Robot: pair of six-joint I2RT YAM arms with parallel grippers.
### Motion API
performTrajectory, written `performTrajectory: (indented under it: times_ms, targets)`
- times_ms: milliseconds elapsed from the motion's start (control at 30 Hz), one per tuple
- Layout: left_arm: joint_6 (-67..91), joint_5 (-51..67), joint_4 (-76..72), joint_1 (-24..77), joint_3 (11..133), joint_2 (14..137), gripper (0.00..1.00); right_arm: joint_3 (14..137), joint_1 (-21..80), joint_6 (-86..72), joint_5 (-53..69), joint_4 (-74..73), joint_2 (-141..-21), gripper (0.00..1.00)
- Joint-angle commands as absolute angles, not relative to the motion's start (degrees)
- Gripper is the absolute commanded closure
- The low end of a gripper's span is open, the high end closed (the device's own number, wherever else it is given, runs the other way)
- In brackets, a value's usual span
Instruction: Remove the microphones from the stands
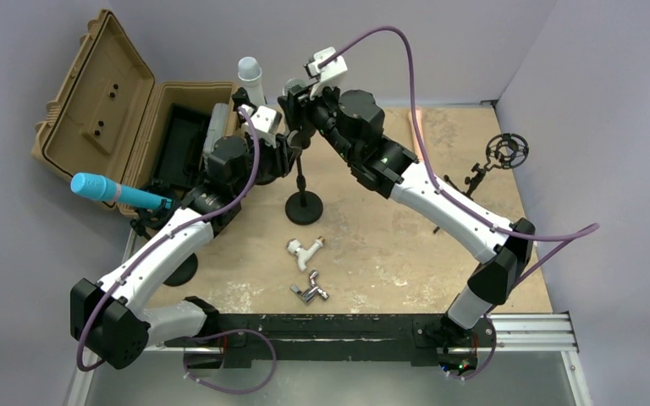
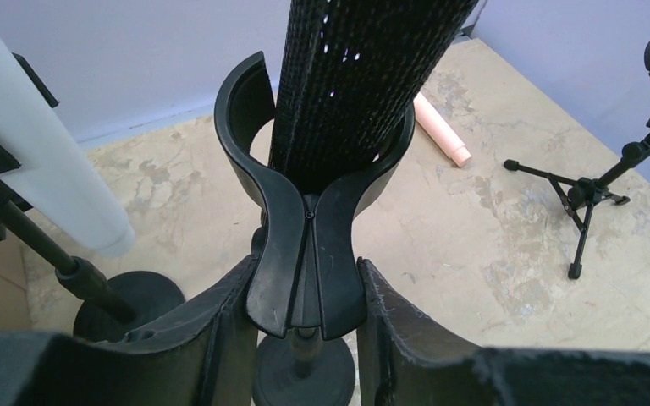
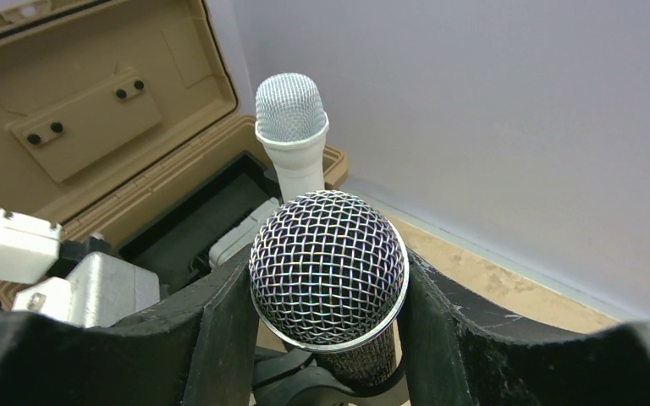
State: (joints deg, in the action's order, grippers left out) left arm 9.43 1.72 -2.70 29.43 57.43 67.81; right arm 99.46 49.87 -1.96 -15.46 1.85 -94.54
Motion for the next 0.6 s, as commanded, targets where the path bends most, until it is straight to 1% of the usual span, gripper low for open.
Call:
performTrajectory:
  times_ms: [0,400,467,567]
  targets:
    - [9.0,0.6,-3.0,29.1,58.3,69.0,1.00,105.6,50.4,-3.3,-13.8,6.7,-91.2,1.00]
    - [7.2,1.8,-3.6,29.6,57.7,70.1,1.00,122.6,50.4,4.6,-20.6,4.5,-91.2,1.00]
    - [6.9,2.1,-3.7,29.7,57.7,70.0,1.00,122.6,50.4,5.9,-23.6,5.3,-90.1,1.00]
    - [6.8,3.3,-4.0,30.0,57.8,69.9,1.00,118.4,50.4,8.2,-28.4,7.9,-87.2,1.00]
